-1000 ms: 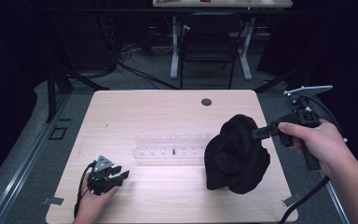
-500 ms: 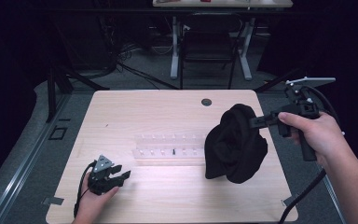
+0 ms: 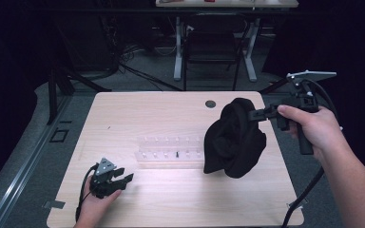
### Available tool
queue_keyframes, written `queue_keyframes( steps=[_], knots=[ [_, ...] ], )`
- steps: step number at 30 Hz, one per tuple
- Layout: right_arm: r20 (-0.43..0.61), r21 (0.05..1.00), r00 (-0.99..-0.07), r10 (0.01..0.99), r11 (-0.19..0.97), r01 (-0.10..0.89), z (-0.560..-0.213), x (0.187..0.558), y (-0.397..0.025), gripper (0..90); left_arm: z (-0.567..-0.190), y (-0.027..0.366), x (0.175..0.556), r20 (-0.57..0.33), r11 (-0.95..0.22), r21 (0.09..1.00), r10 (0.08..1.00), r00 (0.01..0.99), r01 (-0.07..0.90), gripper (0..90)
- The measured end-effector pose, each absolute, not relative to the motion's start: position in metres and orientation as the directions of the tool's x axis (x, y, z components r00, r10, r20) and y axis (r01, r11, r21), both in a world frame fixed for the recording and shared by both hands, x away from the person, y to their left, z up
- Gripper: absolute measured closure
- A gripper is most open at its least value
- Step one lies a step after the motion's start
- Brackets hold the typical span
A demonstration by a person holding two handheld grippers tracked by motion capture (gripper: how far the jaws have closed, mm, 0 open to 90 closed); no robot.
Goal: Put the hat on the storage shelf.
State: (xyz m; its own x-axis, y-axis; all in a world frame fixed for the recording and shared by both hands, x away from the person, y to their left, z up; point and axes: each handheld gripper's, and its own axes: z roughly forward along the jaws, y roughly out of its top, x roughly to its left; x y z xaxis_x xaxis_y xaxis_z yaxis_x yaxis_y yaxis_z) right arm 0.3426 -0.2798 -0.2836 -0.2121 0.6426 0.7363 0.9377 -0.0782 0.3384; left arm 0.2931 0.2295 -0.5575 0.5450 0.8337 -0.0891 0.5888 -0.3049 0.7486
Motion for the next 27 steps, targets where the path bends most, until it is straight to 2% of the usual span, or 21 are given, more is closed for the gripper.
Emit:
queue_keyframes(
  steps=[27],
  knots=[
    [0.734, 0.352, -0.23, 0.639, -0.069, 0.934, -0.282, 0.388, -0.225, 88.7, -0.558, 0.23, 0.292, -0.089, -0.306, 0.742, 0.837, 0.54, 0.596, 53.6]
  ],
)
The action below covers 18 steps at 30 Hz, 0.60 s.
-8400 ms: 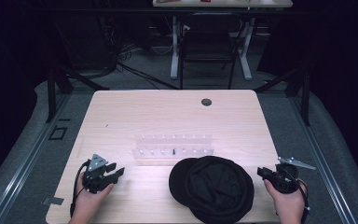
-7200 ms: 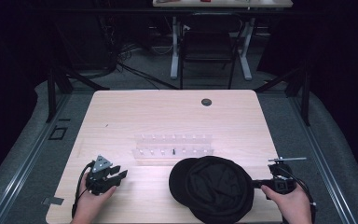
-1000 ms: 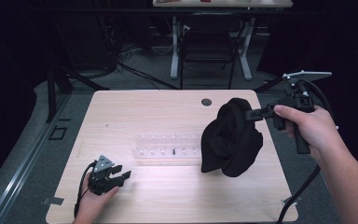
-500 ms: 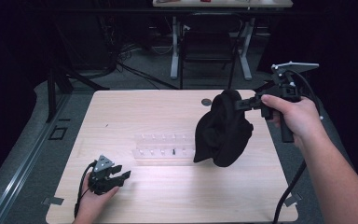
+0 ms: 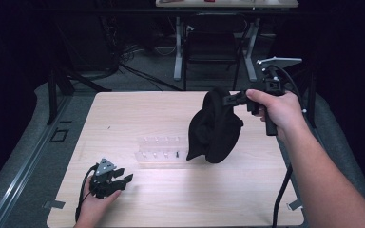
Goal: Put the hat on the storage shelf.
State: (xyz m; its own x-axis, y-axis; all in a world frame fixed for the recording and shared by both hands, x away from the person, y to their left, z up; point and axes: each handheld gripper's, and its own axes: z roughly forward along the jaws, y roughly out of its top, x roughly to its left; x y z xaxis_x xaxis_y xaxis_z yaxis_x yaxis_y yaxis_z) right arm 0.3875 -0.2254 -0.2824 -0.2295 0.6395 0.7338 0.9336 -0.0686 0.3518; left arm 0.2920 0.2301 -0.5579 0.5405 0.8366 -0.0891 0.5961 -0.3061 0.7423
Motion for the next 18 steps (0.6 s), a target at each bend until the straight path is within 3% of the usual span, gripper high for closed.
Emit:
queue_keyframes(
  steps=[18],
  knots=[
    [0.743, 0.339, -0.233, 0.628, -0.051, 0.939, -0.291, 0.409, -0.196, 88.7, -0.558, 0.232, 0.292, -0.084, -0.303, 0.749, 0.839, 0.538, 0.59, 53.6]
  ],
)
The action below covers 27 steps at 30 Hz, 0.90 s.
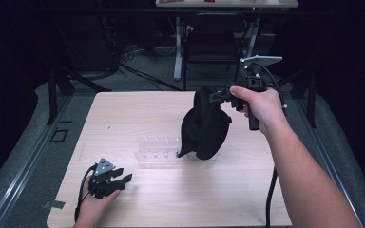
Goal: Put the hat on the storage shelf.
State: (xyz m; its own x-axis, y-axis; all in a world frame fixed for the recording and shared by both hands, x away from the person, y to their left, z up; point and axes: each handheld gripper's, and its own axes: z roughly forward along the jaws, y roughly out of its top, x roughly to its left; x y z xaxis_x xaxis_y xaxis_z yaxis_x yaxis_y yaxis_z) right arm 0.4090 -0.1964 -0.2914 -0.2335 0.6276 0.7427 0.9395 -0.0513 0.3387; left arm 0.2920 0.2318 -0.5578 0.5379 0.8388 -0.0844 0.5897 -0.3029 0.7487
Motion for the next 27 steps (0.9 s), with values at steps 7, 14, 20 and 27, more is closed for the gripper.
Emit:
queue_keyframes(
  steps=[7, 14, 20, 27],
  knots=[
    [0.736, 0.334, -0.234, 0.635, -0.042, 0.941, -0.294, 0.412, -0.189, 88.7, -0.558, 0.232, 0.292, -0.085, -0.302, 0.749, 0.839, 0.538, 0.59, 53.7],
    [0.729, 0.332, -0.234, 0.644, -0.033, 0.943, -0.297, 0.415, -0.183, 88.7, -0.557, 0.232, 0.292, -0.083, -0.302, 0.75, 0.839, 0.537, 0.589, 53.7],
    [0.74, 0.331, -0.238, 0.629, -0.032, 0.943, -0.299, 0.417, -0.177, 88.6, -0.554, 0.227, 0.29, -0.078, -0.312, 0.754, 0.832, 0.55, 0.578, 53.8],
    [0.759, 0.337, -0.256, 0.598, -0.026, 0.941, -0.302, 0.42, -0.166, 88.6, -0.541, 0.213, 0.289, -0.066, -0.325, 0.784, 0.803, 0.593, 0.528, 54.5]
  ],
)
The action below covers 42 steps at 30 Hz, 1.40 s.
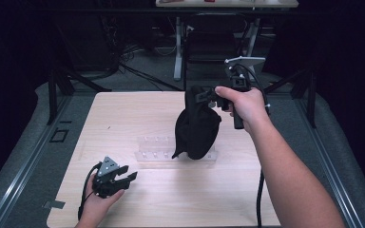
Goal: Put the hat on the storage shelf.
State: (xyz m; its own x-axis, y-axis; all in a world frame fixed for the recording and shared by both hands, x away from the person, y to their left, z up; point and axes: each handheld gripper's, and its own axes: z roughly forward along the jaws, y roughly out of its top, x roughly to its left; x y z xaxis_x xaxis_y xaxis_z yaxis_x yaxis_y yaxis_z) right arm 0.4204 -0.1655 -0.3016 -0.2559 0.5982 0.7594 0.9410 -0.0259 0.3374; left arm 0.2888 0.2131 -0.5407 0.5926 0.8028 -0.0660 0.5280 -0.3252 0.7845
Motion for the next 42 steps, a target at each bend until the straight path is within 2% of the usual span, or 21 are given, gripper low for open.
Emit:
queue_keyframes(
  steps=[16, 25, 35, 42],
  knots=[
    [0.778, 0.348, -0.288, 0.559, -0.001, 0.938, -0.304, 0.424, -0.137, 88.4, -0.511, 0.175, 0.295, -0.08, -0.32, 0.829, 0.744, 0.664, 0.459, 56.5],
    [0.786, 0.35, -0.289, 0.547, -0.008, 0.937, -0.306, 0.425, -0.13, 88.3, -0.494, 0.148, 0.3, -0.05, -0.348, 0.848, 0.698, 0.714, 0.399, 56.7],
    [0.784, 0.356, -0.294, 0.546, -0.008, 0.935, -0.307, 0.425, -0.125, 88.3, -0.486, 0.129, 0.301, -0.044, -0.371, 0.847, 0.666, 0.744, 0.382, 63.1],
    [0.783, 0.358, -0.3, 0.545, -0.002, 0.934, -0.307, 0.425, -0.12, 88.3, -0.482, 0.122, 0.302, -0.025, -0.389, 0.845, 0.658, 0.753, 0.368, 62.9]
  ],
)
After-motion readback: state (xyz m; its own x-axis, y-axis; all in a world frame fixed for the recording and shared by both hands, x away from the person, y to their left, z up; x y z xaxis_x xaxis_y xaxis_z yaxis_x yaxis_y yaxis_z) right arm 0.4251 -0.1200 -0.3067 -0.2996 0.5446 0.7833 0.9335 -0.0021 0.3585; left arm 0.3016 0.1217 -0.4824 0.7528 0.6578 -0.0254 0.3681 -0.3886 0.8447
